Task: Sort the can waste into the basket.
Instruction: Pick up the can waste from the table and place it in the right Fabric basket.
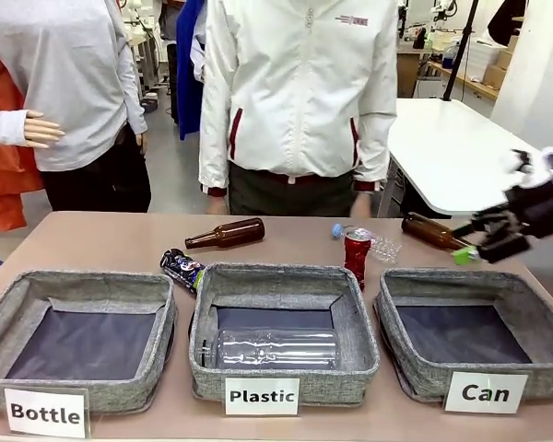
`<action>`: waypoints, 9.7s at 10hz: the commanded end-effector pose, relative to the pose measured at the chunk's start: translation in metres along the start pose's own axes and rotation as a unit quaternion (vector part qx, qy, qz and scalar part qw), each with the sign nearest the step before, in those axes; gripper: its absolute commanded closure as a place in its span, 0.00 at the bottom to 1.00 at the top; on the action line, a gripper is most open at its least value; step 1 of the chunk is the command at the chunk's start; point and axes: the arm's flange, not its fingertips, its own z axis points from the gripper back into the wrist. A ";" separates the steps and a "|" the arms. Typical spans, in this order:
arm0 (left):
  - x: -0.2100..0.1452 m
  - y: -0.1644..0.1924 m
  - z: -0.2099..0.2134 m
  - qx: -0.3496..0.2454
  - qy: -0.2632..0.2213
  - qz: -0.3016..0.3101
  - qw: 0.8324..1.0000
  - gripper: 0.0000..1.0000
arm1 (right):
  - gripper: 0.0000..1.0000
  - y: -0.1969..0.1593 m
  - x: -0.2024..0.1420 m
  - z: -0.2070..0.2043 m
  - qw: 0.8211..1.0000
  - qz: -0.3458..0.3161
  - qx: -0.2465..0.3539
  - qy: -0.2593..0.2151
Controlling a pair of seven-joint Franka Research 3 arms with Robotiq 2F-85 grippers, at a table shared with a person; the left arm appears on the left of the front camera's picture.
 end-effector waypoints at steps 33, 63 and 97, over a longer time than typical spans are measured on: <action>-0.001 0.000 0.002 -0.007 0.002 -0.010 1.000 0.00 | 0.00 0.030 -0.064 0.145 0.972 -0.147 -0.160 -0.090; -0.001 0.000 0.002 -0.007 0.002 -0.010 1.000 0.00 | 0.00 -0.107 0.054 -0.117 0.976 0.090 0.179 0.089; -0.001 0.000 0.002 -0.007 0.002 -0.010 1.000 0.00 | 1.00 -0.085 0.097 -0.089 0.980 0.080 0.176 0.038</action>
